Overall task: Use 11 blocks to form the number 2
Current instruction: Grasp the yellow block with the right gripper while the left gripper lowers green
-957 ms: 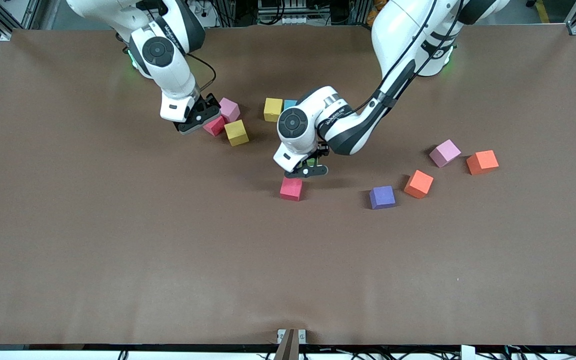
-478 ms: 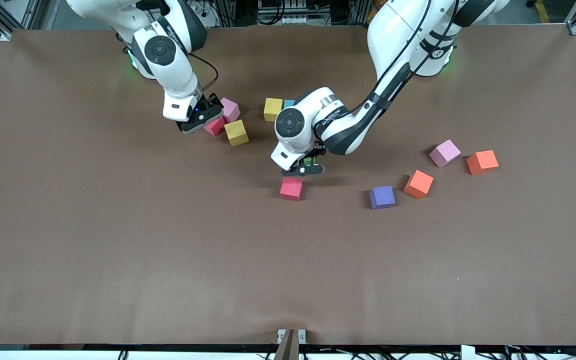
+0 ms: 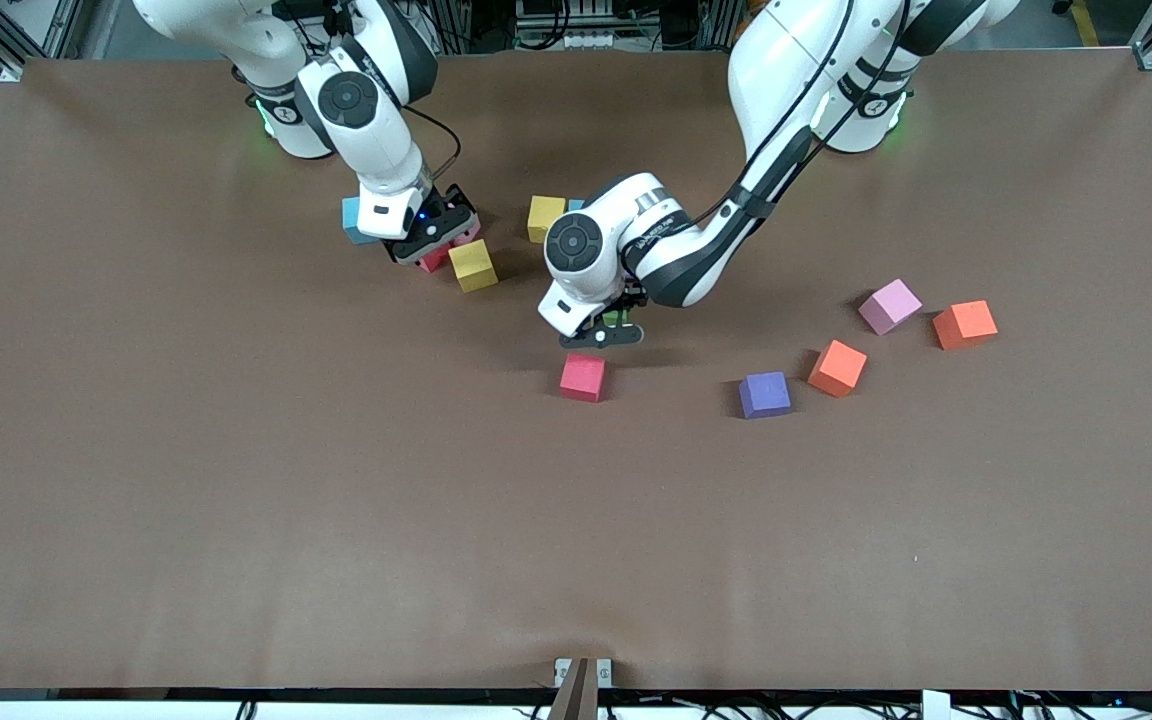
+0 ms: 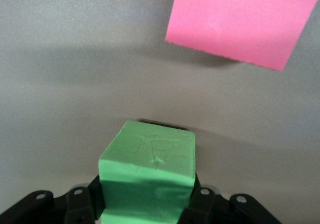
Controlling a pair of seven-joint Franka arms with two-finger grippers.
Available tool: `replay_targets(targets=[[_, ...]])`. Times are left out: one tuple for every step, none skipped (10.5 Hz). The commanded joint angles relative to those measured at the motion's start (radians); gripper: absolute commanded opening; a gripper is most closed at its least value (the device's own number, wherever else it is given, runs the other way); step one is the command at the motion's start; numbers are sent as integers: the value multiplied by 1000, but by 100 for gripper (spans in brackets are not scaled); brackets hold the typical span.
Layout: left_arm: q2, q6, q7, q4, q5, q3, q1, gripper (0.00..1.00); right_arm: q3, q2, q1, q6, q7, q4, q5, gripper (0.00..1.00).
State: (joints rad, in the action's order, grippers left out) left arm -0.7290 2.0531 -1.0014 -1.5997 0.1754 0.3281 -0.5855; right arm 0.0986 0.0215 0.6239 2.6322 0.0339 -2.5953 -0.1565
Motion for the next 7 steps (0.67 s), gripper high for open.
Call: replay_targets(targets=[[3,13,-28,-16,30,-1,-5,45,0,-78,11,81,12,-3,-47,100],[3,13,-28,-17,30,-1,-7,45,0,-95,40,115,11,-3,-116,100],[3,13,-28,-20,29,-1,-7,45,0,-110,65,129,9,1,-173,100],[3,13,-28,-20,29,0,-7,45,0,-117,68,135,9,1,-189,100],[3,13,-28,-22,29,0,-8,45,0,-120,68,140,9,1,-192,100],[3,16,-28,-25,29,0,-10,45,0,-135,79,170,12,1,-196,100],[3,25,-28,-29,29,0,-16,45,0,-155,97,199,12,1,-218,100]])
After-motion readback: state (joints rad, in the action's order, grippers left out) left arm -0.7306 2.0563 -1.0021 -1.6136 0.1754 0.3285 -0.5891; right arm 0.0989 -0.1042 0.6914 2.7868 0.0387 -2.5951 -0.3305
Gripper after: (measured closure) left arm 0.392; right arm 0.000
